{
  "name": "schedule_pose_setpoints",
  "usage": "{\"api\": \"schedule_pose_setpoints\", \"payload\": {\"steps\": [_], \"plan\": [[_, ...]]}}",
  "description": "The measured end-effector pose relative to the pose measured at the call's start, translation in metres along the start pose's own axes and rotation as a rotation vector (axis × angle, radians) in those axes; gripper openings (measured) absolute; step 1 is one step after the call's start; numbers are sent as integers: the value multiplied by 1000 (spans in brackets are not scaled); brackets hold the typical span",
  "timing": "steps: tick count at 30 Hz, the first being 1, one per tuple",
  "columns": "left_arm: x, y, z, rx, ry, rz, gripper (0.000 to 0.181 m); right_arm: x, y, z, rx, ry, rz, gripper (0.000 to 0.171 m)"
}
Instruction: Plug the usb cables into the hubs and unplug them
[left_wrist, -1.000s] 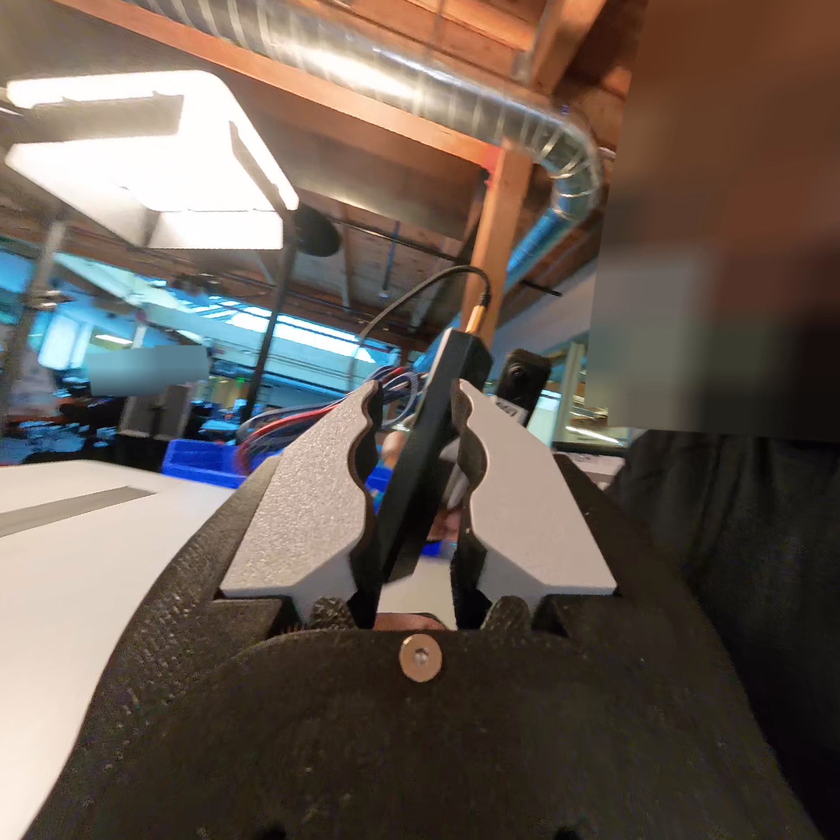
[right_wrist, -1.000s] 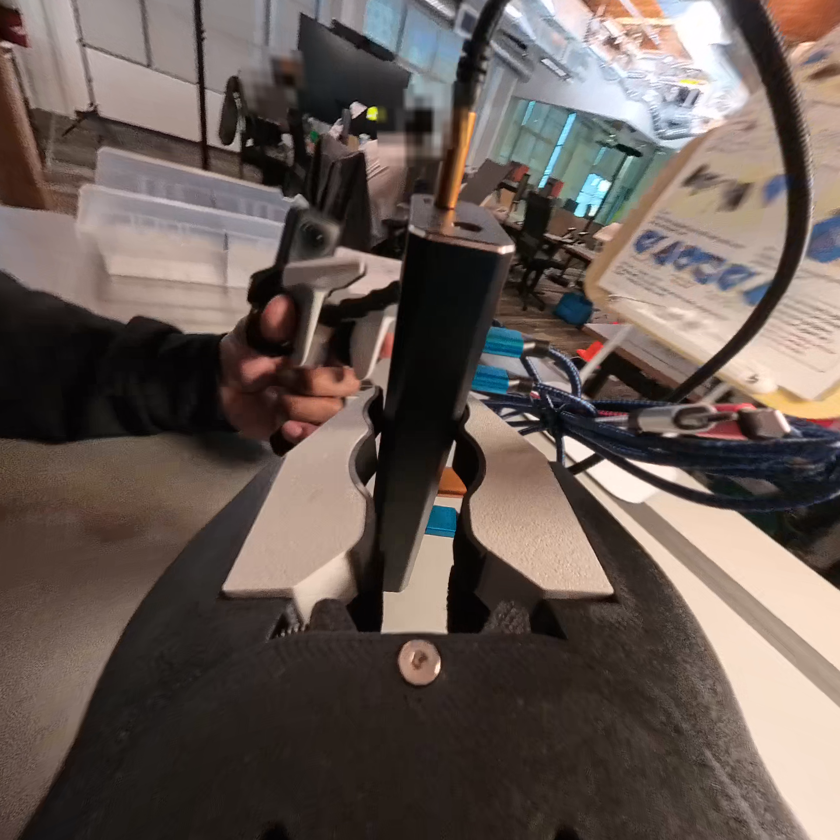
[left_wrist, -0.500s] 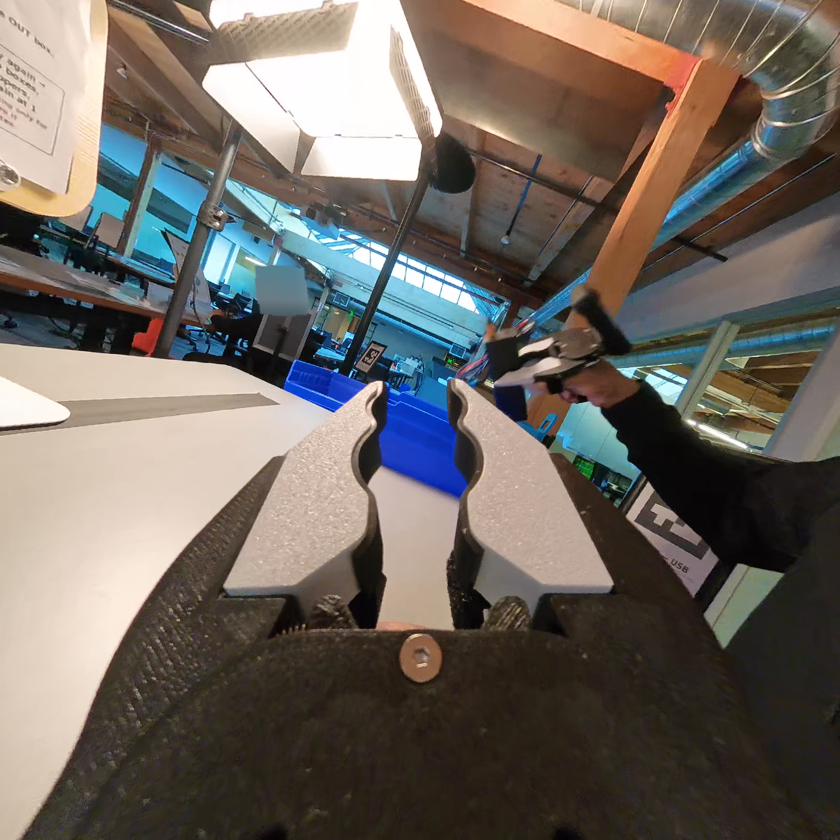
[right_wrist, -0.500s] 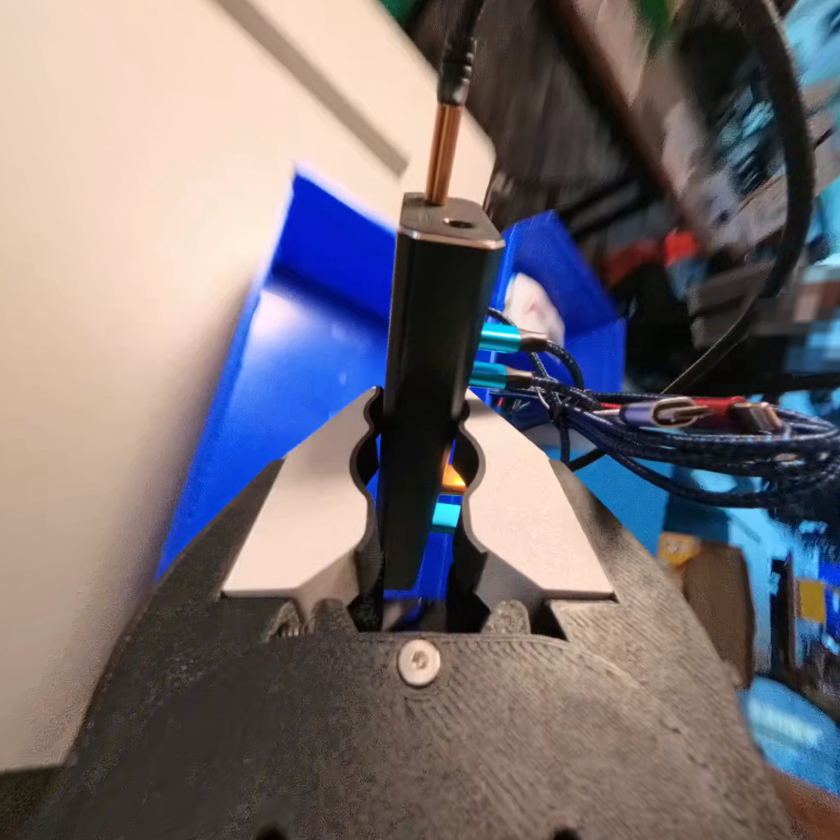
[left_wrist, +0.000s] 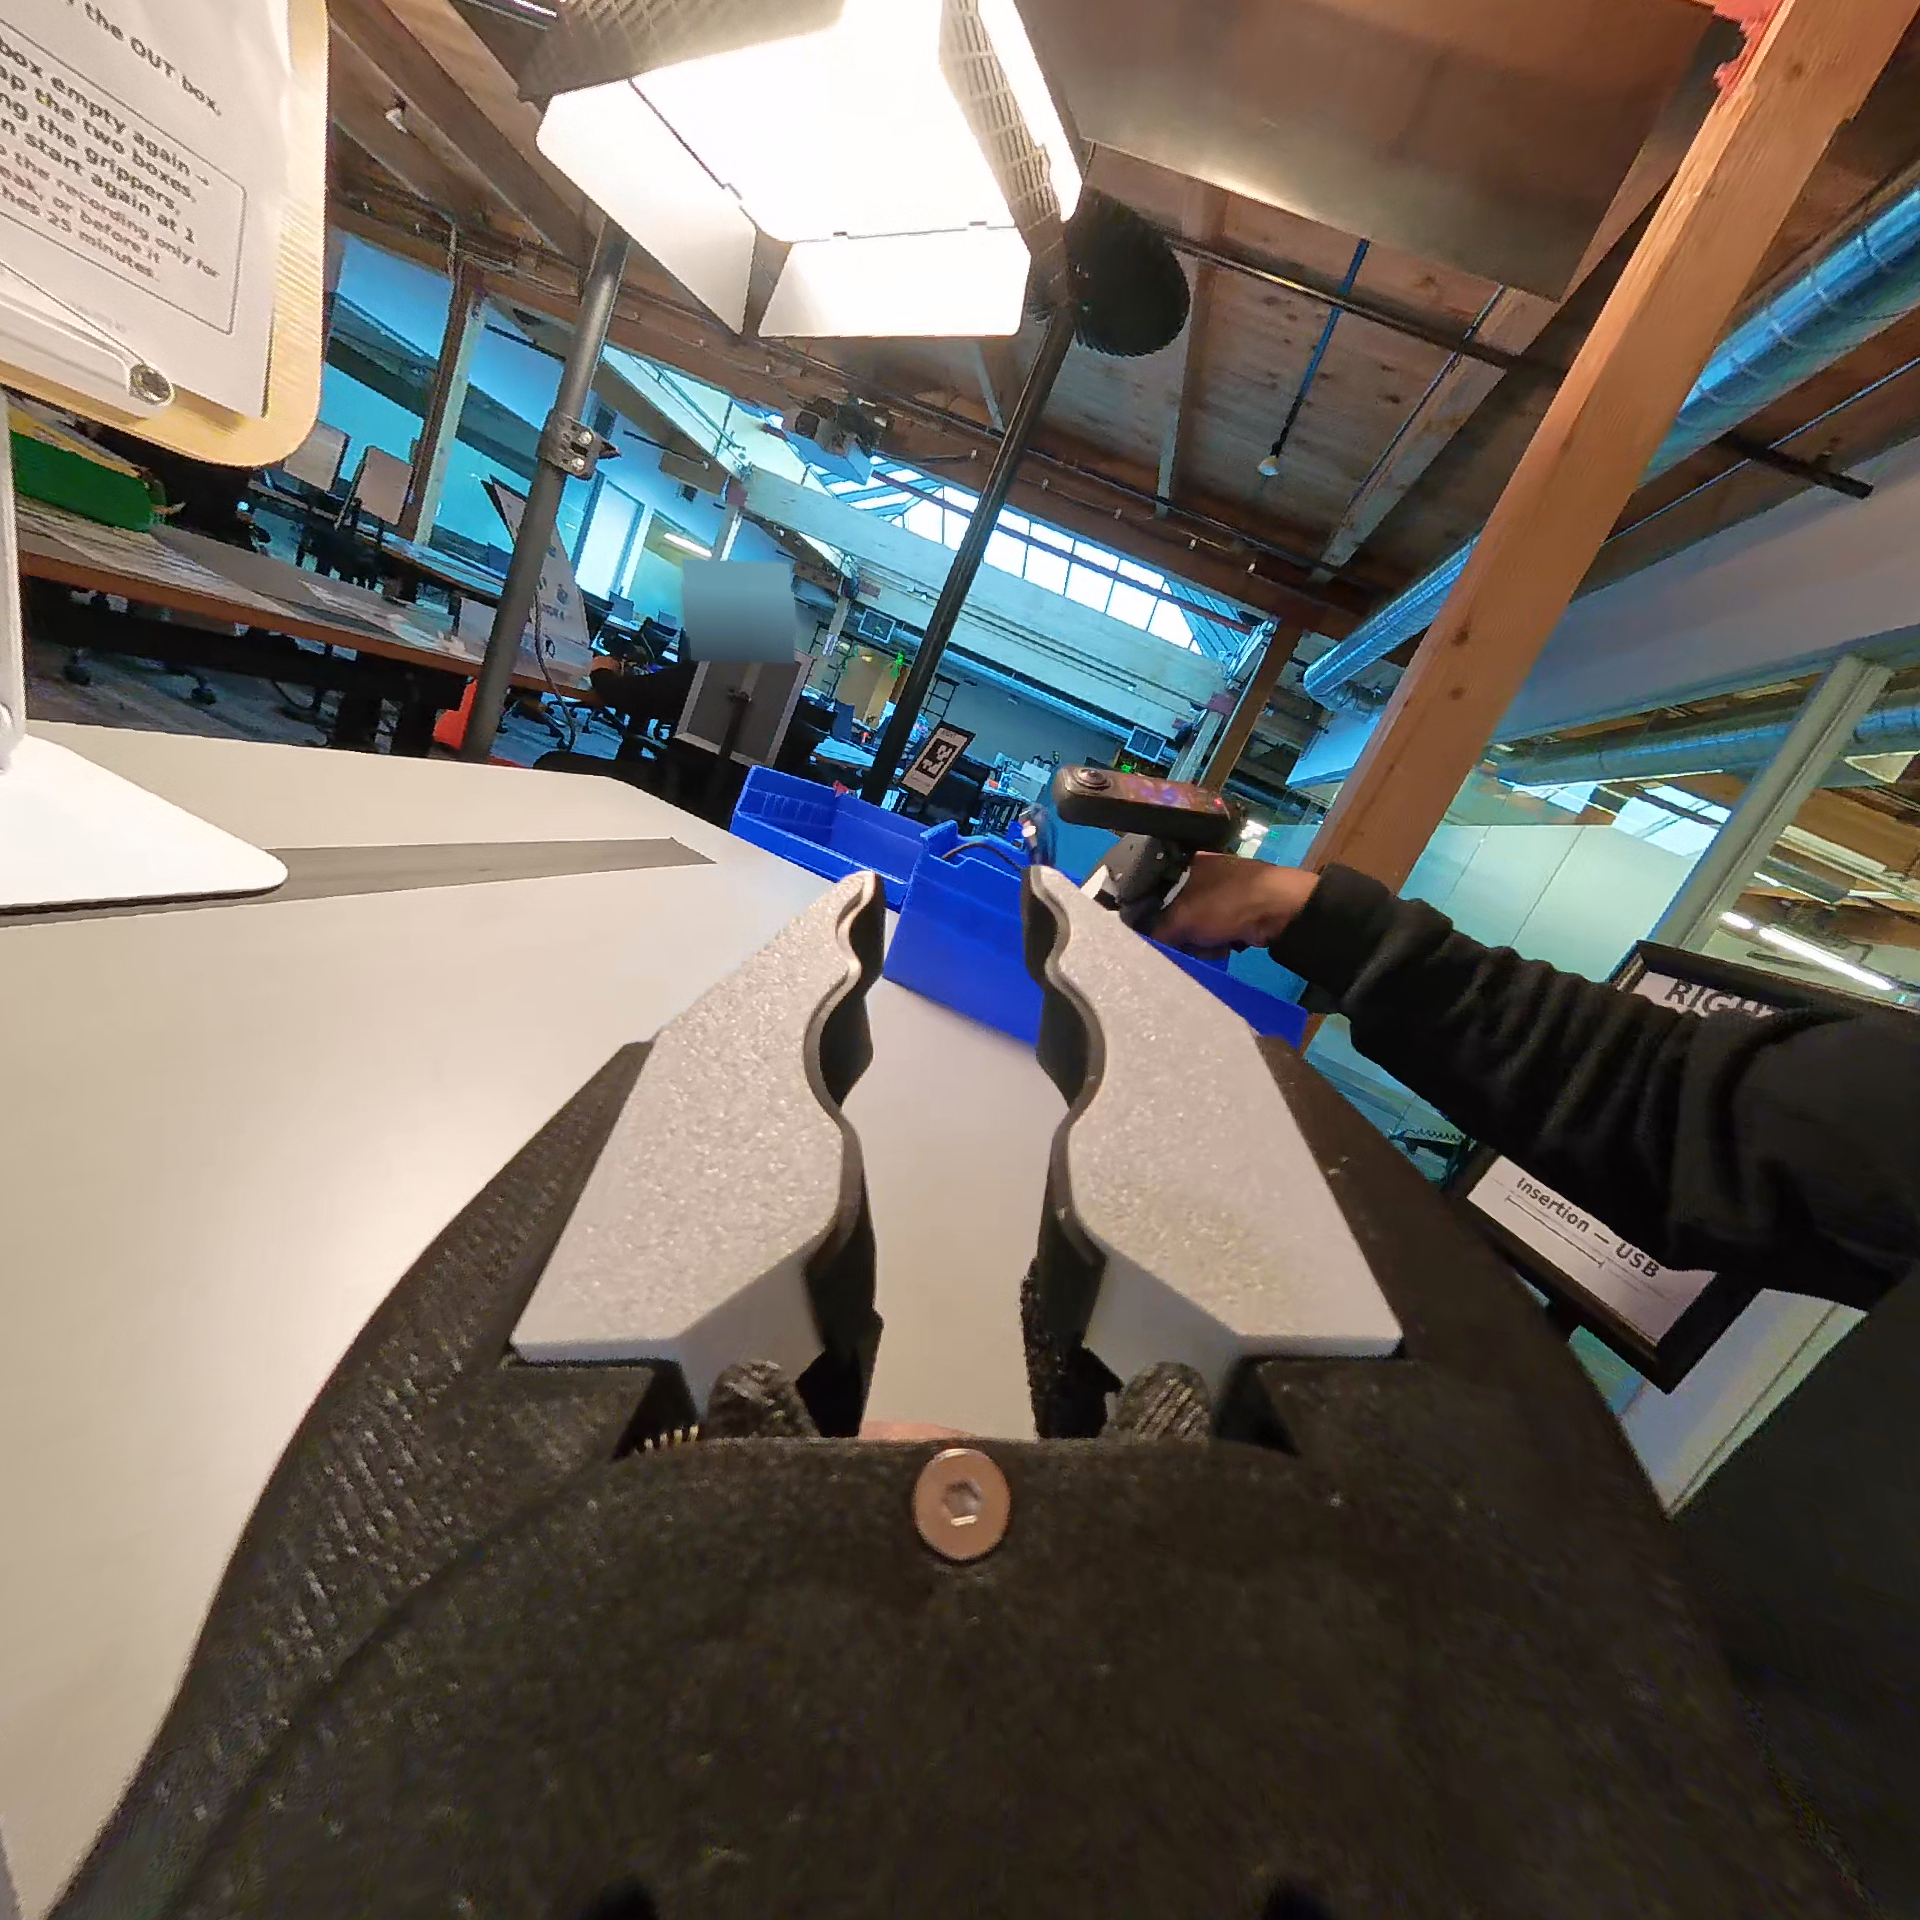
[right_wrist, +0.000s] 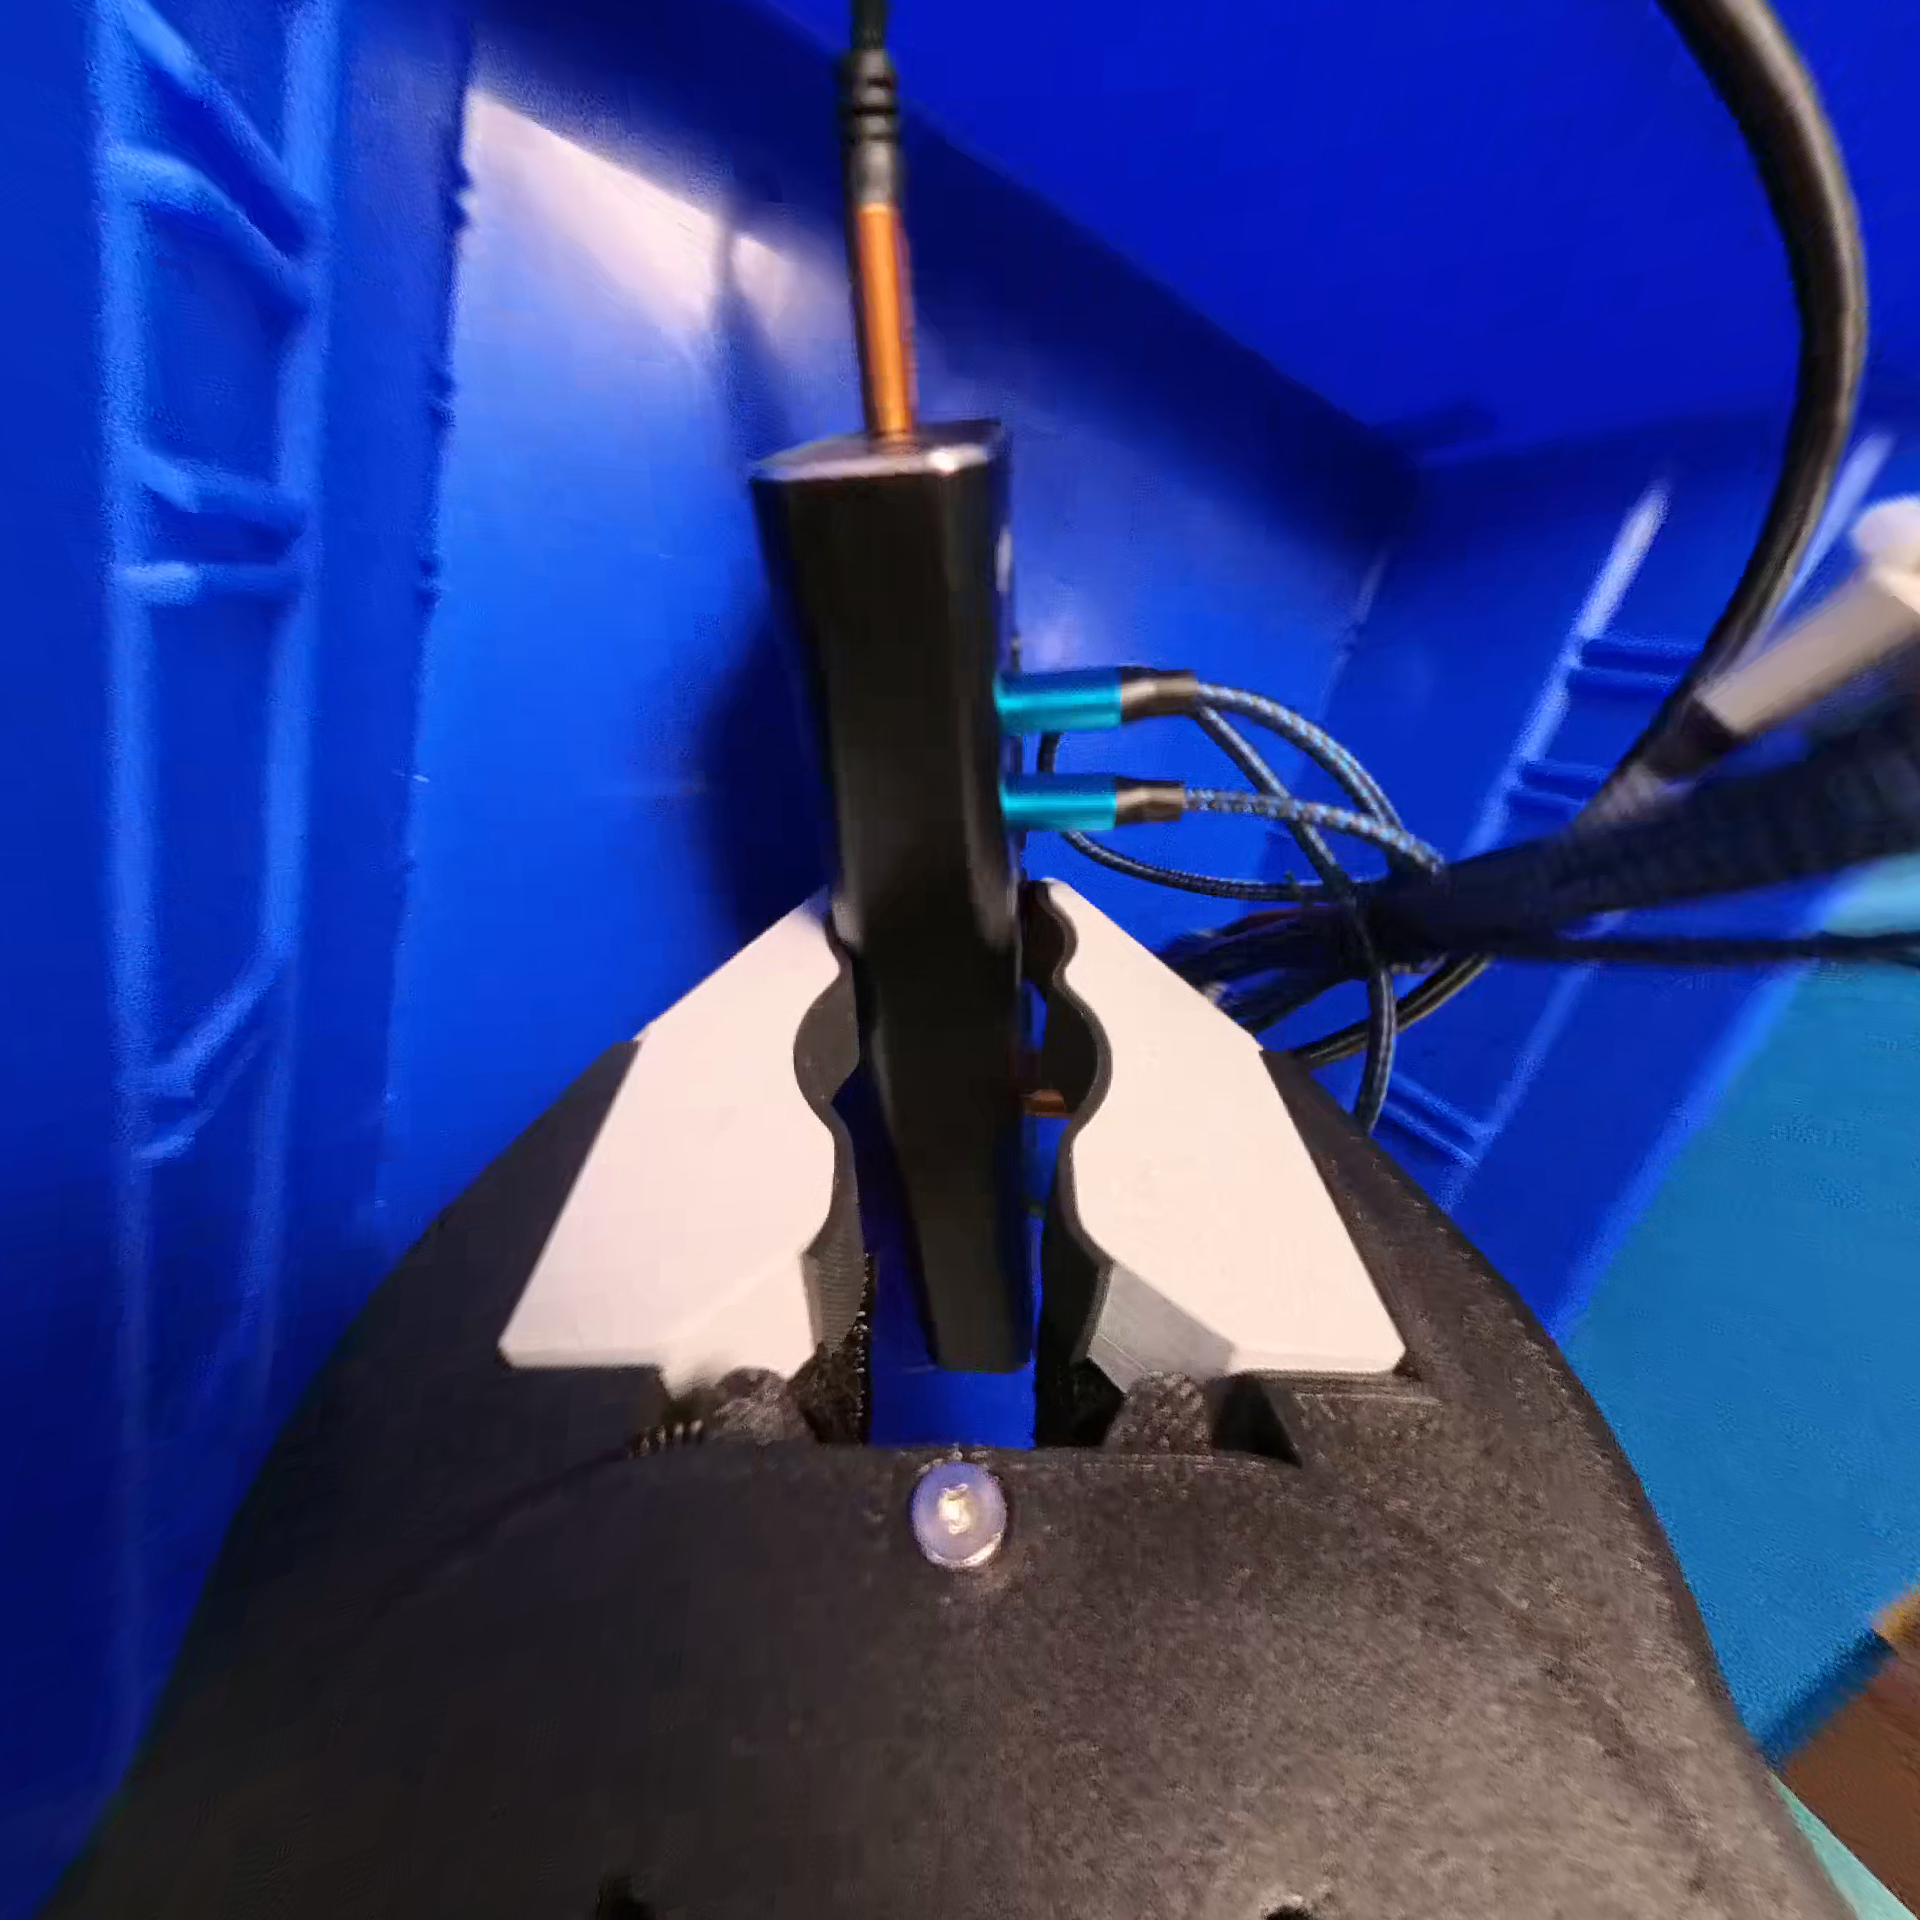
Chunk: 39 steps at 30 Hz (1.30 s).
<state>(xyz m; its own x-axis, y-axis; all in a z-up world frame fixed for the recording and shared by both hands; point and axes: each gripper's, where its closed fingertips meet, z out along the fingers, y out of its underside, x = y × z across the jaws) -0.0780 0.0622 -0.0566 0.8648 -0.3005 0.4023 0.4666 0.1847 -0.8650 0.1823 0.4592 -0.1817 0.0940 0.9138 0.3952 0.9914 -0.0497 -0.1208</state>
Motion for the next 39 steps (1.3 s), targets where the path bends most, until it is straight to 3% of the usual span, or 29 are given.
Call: {"api": "schedule_pose_setpoints", "payload": {"steps": [4, 7, 11, 15, 17, 20, 24, 27, 32, 35, 39], "plan": [[-1, -5, -1, 5, 1, -3, 28, -8, 1, 3, -10, -38, 13, 46], [1, -8, -3, 10, 4, -3, 28, -5, 1, -15, 58, -52, 53, 54], [4, -11, -3, 10, 17, 9, 28, 22, 1, -61, 182, 14, 125, 56], [4, -6, 0, -55, -26, 106, 33, 35, -11, -132, 375, 125, 127, 56], [7, -4, 2, -87, -41, 166, 40, 3, -35, -165, 524, 73, 18, 56], [12, -8, 4, -104, -61, 234, 53, -88, -70, -193, 711, -116, -208, 57], [15, -40, -7, -67, -135, 293, 82, -219, -91, -183, 776, -428, -483, 72], [7, -67, -38, -79, -272, 373, 99, -286, -96, -156, 749, -579, -632, 87], [-28, -79, -125, -221, -552, 465, 101, -340, -108, -138, 783, -739, -718, 115], [-48, -63, -153, -388, -632, 409, 99, -350, -119, -124, 765, -701, -760, 111], [-75, -26, -156, -696, -685, 332, 99, -369, -119, -124, 744, -777, -852, 86]]}}
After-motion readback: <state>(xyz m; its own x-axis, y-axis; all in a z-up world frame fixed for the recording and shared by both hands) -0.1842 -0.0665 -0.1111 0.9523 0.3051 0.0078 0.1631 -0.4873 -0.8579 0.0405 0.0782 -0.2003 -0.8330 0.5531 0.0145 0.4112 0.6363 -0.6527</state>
